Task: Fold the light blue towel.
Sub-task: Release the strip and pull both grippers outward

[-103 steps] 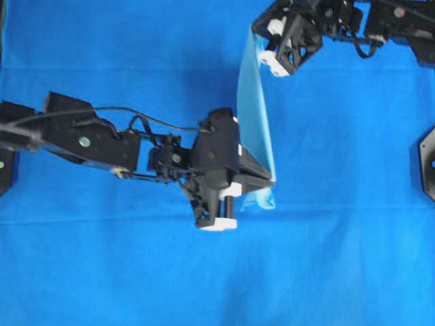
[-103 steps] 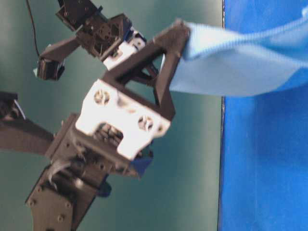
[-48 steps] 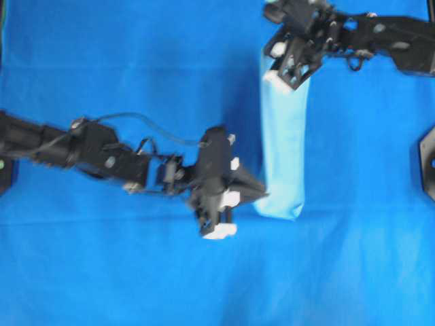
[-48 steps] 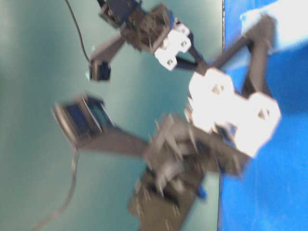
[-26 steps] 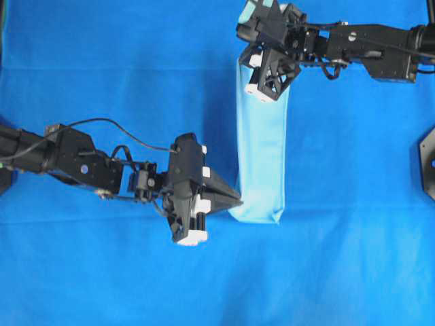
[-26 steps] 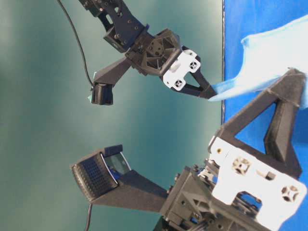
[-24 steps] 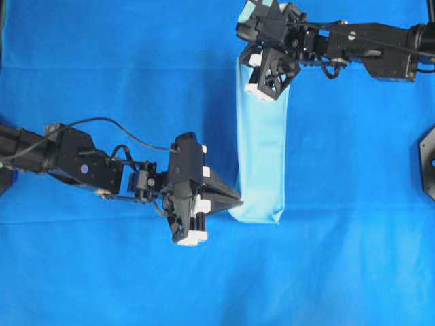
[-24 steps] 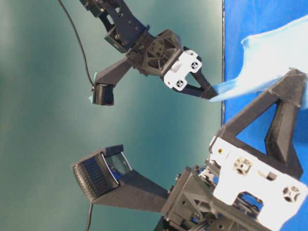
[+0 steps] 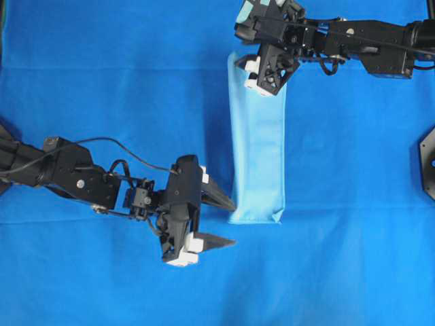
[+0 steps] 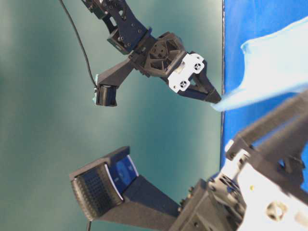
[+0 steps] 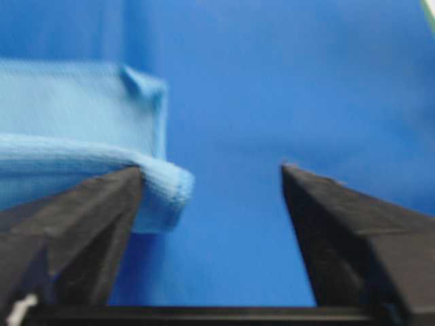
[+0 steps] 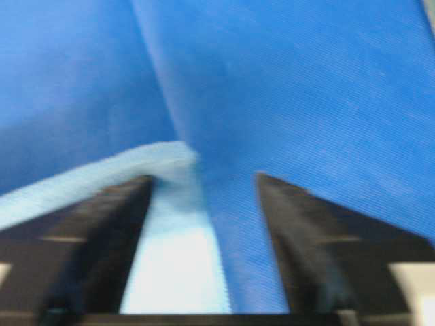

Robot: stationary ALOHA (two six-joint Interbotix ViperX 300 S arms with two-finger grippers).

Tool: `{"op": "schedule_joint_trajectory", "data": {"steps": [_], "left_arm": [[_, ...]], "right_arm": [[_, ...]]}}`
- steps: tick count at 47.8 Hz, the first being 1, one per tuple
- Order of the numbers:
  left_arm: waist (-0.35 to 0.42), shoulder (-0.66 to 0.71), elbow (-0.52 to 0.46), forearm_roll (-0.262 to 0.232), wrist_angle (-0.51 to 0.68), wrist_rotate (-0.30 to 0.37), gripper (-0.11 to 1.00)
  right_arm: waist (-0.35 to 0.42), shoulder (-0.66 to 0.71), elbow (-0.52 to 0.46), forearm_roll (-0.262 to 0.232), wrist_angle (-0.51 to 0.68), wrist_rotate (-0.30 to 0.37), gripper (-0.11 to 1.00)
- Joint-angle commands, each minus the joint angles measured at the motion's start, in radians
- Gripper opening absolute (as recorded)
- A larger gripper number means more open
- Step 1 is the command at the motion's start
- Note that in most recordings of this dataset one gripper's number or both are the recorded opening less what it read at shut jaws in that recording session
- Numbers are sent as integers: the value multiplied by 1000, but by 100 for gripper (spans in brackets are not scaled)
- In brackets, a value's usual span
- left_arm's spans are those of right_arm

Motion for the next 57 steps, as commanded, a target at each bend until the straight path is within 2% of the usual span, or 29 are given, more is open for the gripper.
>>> {"op": "schedule_joint_trajectory", "data": {"steps": [1,5,13,22,31,45,49,57], "left_arm": [[-2,-60,-9,3,54,-2,81],[-9,-104,-5,0,138,-20,82],[-25,-201,20,8,284,-48,78],[-23,-337,77,11,327,-40,78],[12,-437,164,17,250,-25,78],[126,-574,327,17,48,80,77],[163,-597,367,17,6,103,77],[209,-595,417,17,-64,107,77]], "right_arm": [[5,-25,-21,-5,2,-2,66],[5,-44,-14,-3,3,-2,60],[20,-123,29,-3,8,0,62],[61,-247,100,-3,9,6,62],[115,-400,216,15,-15,14,62],[213,-637,451,117,-167,14,62],[222,-667,511,141,-229,14,62],[224,-676,598,175,-345,15,62]]}}
